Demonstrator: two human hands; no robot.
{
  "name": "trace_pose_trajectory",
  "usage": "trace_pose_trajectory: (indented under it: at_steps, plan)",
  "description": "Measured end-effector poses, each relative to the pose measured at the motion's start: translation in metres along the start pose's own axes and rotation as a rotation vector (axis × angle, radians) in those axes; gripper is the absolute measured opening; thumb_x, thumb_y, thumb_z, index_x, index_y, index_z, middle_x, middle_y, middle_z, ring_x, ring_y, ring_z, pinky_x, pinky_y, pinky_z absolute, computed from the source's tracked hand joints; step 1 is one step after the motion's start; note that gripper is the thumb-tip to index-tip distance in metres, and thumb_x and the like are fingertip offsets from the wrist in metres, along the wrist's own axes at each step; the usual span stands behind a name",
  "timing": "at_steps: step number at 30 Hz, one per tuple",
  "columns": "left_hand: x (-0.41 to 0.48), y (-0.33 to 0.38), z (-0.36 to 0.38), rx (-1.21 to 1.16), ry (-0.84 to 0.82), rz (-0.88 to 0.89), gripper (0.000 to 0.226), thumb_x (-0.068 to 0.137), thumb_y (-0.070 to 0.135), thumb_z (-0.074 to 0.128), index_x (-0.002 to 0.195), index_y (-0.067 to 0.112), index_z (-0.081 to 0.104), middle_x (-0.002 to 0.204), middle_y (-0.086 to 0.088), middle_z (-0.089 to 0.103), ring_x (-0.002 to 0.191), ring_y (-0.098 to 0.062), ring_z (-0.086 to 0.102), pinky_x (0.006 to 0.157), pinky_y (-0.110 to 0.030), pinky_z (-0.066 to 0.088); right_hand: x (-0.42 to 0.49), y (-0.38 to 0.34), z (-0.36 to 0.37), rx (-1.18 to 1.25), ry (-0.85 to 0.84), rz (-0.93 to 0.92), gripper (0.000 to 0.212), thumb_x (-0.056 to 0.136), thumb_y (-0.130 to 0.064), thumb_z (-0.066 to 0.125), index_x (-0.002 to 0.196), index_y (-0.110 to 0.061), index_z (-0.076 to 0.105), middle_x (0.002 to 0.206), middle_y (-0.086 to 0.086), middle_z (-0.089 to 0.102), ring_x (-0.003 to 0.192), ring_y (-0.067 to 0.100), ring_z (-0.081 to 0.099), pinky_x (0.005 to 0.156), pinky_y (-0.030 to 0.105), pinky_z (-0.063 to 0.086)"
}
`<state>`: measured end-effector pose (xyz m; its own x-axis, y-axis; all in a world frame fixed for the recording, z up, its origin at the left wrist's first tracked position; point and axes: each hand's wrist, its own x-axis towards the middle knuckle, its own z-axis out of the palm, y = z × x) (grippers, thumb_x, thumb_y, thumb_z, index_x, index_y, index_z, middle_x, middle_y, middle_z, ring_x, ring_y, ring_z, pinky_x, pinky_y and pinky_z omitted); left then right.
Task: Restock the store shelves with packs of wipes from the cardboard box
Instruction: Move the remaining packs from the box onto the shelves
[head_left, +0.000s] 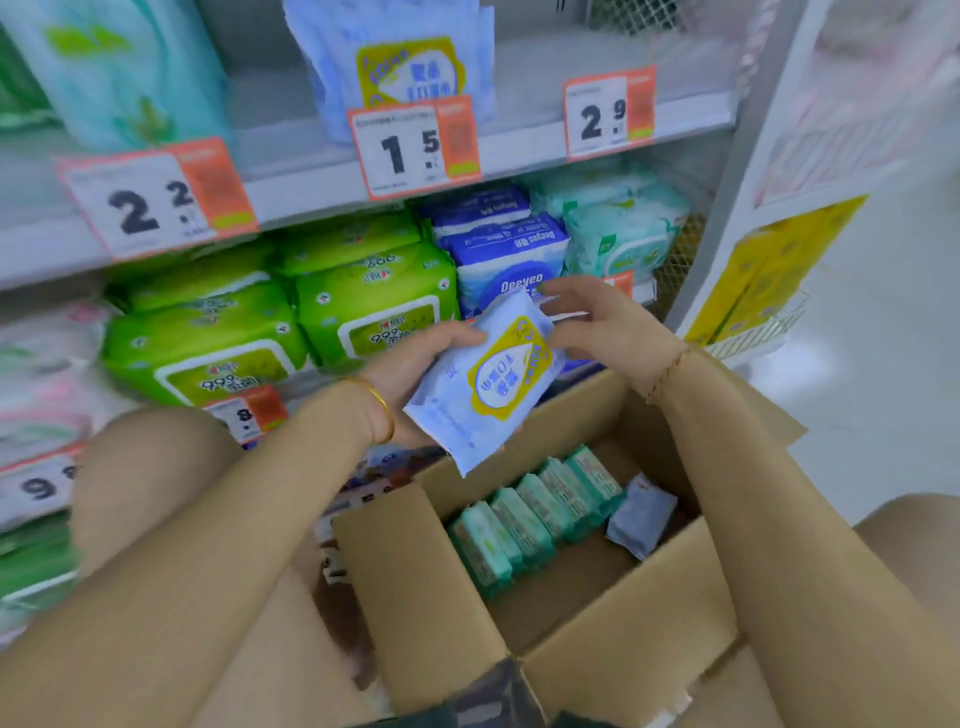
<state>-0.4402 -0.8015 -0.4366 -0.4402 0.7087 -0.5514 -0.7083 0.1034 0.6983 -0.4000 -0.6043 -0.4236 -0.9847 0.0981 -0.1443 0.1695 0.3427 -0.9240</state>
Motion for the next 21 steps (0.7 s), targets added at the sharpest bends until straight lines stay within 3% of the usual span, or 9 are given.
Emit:
trace_pose_trajectory:
  at_steps: [2,5,7,9,11,13,16,19,21]
  plan:
    - [-0.012,0.010,-0.005,0.047,0.015,-0.016,0.039,0.065,0.031,0.065,0.099,0.013,0.072,0.106,-0.013,0.070,0.089,-0.027,0.068,0.091,-0.041,0.052,-0.001,-0.016,0.006,0.095,-0.095,0.002,0.052,0.087,0.005,0.055,0.133,-0.015,0.046,0.116,0.003,0.053,0.100,0.015,0.054,0.070,0.024,0.048]
    - [-0.025,0.024,-0.010,0.101,0.034,-0.010,0.052,0.059,0.034,0.069,0.108,0.016,0.066,0.109,-0.010,0.068,0.090,-0.026,0.066,0.092,-0.039,0.051,0.003,-0.031,0.009,0.165,-0.250,0.002,0.049,0.087,0.001,0.058,0.130,-0.020,0.047,0.106,0.000,0.064,0.094,0.019,0.062,0.081,0.034,0.052]
    - [-0.032,0.031,-0.012,0.118,0.038,0.009,0.045,0.060,0.036,0.071,0.102,0.017,0.070,0.107,-0.008,0.069,0.089,-0.024,0.067,0.092,-0.039,0.050,0.009,-0.036,0.011,0.152,-0.304,-0.044,0.040,0.085,0.001,0.061,0.118,-0.019,0.053,0.100,0.002,0.069,0.092,0.023,0.065,0.088,0.042,0.052]
    - [-0.039,0.036,-0.012,0.143,0.050,0.057,0.026,0.071,0.038,0.071,0.088,0.018,0.076,0.101,-0.006,0.073,0.084,-0.021,0.070,0.087,-0.036,0.054,0.014,-0.043,0.012,0.133,-0.310,-0.115,0.030,0.082,0.001,0.065,0.103,-0.020,0.060,0.096,0.005,0.071,0.088,0.023,0.067,0.087,0.043,0.053]
    - [-0.044,0.044,-0.012,0.178,0.088,0.120,0.023,0.076,0.038,0.067,0.079,0.018,0.078,0.091,-0.004,0.075,0.076,-0.016,0.071,0.074,-0.028,0.059,0.023,-0.053,0.014,0.109,-0.300,-0.203,0.025,0.080,0.000,0.067,0.095,-0.020,0.064,0.090,0.001,0.073,0.081,0.014,0.069,0.081,0.034,0.056]
    - [-0.047,0.053,-0.010,0.142,0.129,0.198,0.024,0.079,0.035,0.059,0.080,0.016,0.075,0.086,-0.003,0.075,0.070,-0.015,0.070,0.068,-0.024,0.058,0.032,-0.065,0.017,0.131,-0.211,-0.231,0.018,0.082,-0.006,0.067,0.095,-0.016,0.064,0.086,0.000,0.071,0.072,0.007,0.068,0.072,0.028,0.058]
    - [-0.048,0.064,-0.008,0.048,0.217,0.343,0.022,0.091,0.030,0.050,0.090,0.016,0.067,0.081,-0.003,0.074,0.068,-0.014,0.069,0.068,-0.023,0.057,0.037,-0.078,0.017,0.295,-0.131,-0.123,0.009,0.086,-0.019,0.063,0.089,-0.012,0.058,0.077,0.003,0.068,0.066,0.014,0.068,0.071,0.035,0.060]
    - [-0.050,0.070,0.000,-0.081,0.206,0.535,0.026,0.088,0.019,0.050,0.108,0.008,0.061,0.101,-0.012,0.070,0.084,-0.021,0.069,0.077,-0.031,0.058,0.027,-0.078,0.021,0.291,-0.379,-0.013,0.027,0.077,-0.037,0.060,0.096,-0.017,0.060,0.087,0.002,0.070,0.073,0.018,0.069,0.074,0.037,0.060]
    - [-0.047,0.075,0.002,-0.105,0.180,0.672,0.040,0.082,0.011,0.054,0.120,0.002,0.054,0.120,-0.019,0.062,0.101,-0.028,0.063,0.094,-0.040,0.052,0.022,-0.081,0.026,0.292,-0.480,-0.052,0.034,0.074,-0.033,0.065,0.105,-0.019,0.059,0.096,-0.001,0.071,0.082,0.016,0.070,0.074,0.038,0.060]
